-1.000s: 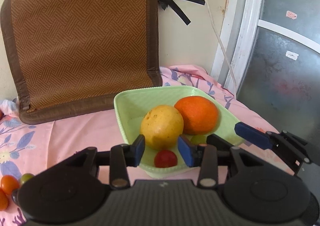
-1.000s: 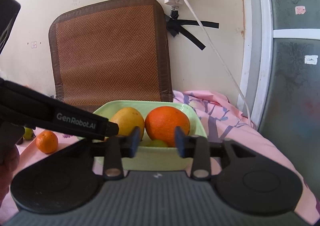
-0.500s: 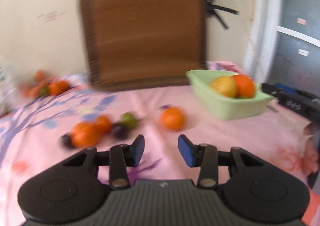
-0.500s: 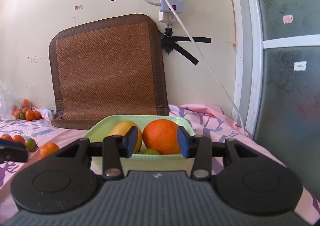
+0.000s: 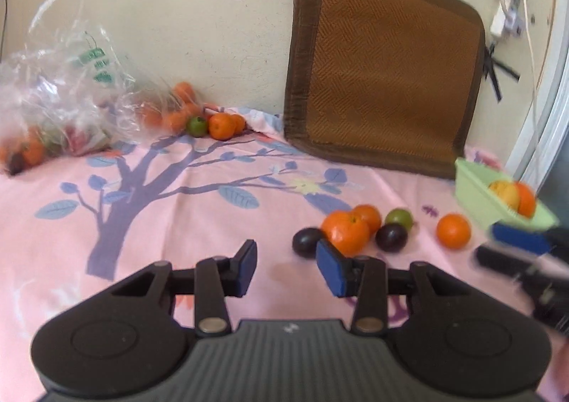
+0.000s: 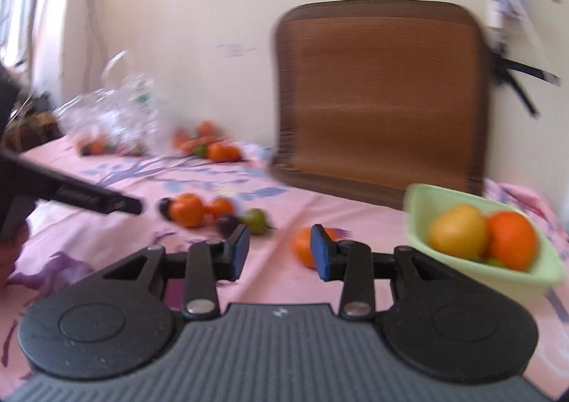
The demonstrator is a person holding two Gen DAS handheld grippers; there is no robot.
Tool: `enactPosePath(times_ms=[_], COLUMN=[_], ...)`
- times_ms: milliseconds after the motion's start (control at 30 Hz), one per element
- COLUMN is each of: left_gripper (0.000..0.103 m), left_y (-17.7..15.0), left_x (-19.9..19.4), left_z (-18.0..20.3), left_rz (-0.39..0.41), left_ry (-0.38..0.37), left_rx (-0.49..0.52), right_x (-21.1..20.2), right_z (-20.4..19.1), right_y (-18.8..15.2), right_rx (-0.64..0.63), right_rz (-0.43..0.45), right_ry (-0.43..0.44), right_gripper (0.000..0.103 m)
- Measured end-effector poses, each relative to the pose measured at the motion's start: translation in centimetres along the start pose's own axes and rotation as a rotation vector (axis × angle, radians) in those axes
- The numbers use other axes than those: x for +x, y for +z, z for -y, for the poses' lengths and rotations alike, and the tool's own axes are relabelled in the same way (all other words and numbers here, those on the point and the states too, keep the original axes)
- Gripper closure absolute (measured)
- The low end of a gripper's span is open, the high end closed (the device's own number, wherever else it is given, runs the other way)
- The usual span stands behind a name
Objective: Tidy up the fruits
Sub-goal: 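Grasp a tangerine with the right gripper while the left gripper moves toward a dark plum, then grasp the dark plum with the left gripper while the right gripper holds the tangerine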
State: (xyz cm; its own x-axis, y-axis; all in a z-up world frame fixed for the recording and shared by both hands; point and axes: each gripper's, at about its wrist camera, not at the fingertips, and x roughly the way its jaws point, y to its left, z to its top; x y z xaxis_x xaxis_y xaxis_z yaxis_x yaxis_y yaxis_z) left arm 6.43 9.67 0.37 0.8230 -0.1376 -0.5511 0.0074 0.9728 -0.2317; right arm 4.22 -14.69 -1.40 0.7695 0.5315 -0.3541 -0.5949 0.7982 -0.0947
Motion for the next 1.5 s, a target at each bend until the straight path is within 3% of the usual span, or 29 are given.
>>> enactPosePath(times_ms=[300, 467, 633, 700, 767, 933, 1133, 1233, 1367, 1433, 1500], left_gripper=[0.065, 0.065, 0.065, 0.054, 0.050, 0.050, 0.050, 0.050, 0.050, 0.053, 0.069], left_y=[-0.2, -0.2, -0.2, -0.2, -0.2, 0.1, 0.3, 0.5, 0.4, 0.5, 0.6], left_x=[0.2, -0.1, -0.2, 0.1, 0.4, 2.0, 3.5, 4.3, 3.8, 4.2, 4.4], left_z=[-3.8, -3.2, -1.2, -0.3, 0.7, 2.4, 3.7, 3.8, 3.1, 2.7, 2.5], left_rz=[0.034, 0.069, 0.077, 0.071, 0.071, 0.019, -0.023, -0.057, -0.027, -0.055, -0.060], left_ry=[-0.035, -0.052, -0.055, -0.059, -0.059, -0.053, -0.026, 0.024, 0.049, 0.063, 0.075], left_rx=[-0.159, -0.117, -0.008, 0.037, 0.076, 0.145, 0.194, 0.178, 0.146, 0.121, 0.108], right_x=[8.0, 9.3, 5.7, 3.8, 2.0, -0.9, -0.5, -0.1, 0.9, 1.4, 1.8], right_z=[-6.1, -6.8, -5.6, -4.8, -3.5, -1.8, -2.1, -1.8, -0.8, -0.4, -0.2], right_y=[2.0, 1.1, 0.6, 0.3, -0.2, -1.7, -2.1, -2.1, -2.0, -2.0, -2.1], right_rx=[-0.353, -0.438, -0.356, -0.303, -0.235, -0.109, -0.099, -0.087, -0.023, 0.006, 0.026], right_rz=[-0.080, -0.096, -0.048, -0.045, -0.058, -0.063, -0.046, -0.038, -0.094, -0.120, -0.146], right_ry=[0.095, 0.086, 0.049, 0.031, 0.020, -0.003, -0.009, -0.008, 0.021, 0.041, 0.053], right_gripper=[0.062, 0.064, 0.065, 0.065, 0.067, 0.074, 0.072, 0.071, 0.057, 0.057, 0.058])
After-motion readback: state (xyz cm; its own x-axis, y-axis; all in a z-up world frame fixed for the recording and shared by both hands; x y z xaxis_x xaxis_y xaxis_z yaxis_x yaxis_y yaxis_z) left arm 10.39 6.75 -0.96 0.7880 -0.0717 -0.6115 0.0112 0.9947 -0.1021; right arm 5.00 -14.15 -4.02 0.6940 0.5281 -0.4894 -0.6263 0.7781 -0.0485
